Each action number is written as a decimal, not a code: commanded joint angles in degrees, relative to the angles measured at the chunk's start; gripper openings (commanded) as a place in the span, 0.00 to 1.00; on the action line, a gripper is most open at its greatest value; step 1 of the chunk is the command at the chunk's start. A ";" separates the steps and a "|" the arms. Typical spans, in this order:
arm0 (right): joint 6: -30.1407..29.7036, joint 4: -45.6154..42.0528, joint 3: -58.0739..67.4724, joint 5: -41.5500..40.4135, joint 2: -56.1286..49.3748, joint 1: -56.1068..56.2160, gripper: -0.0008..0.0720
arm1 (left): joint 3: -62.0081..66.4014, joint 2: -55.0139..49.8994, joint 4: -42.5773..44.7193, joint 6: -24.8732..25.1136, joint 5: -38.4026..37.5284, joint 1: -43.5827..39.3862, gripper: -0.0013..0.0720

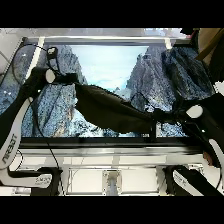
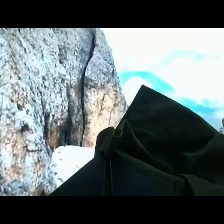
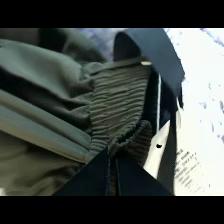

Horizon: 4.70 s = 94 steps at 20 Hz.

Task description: Fold the clothes and pants, and hang the long-sleeved shirts on hangers.

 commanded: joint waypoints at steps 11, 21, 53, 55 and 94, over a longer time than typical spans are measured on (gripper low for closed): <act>-0.92 -5.20 12.68 -2.05 -2.34 0.00 0.63 | 1.84 3.41 0.04 -0.57 6.16 -1.92 0.85; -0.79 -29.22 30.32 21.27 19.04 0.00 0.61 | 1.81 24.30 0.07 0.57 1.51 -2.38 0.85; -35.93 29.44 -7.61 19.96 -7.87 -27.41 0.94 | 1.79 27.08 -2.03 6.10 -13.44 -2.43 0.82; -31.41 26.18 -7.61 14.58 -7.87 -23.06 0.94 | 1.79 27.08 -2.01 6.10 -14.25 -2.43 0.82; -23.08 24.85 17.18 12.39 -6.43 -16.31 0.04 | 1.79 27.08 -1.99 6.12 -16.00 -2.43 0.82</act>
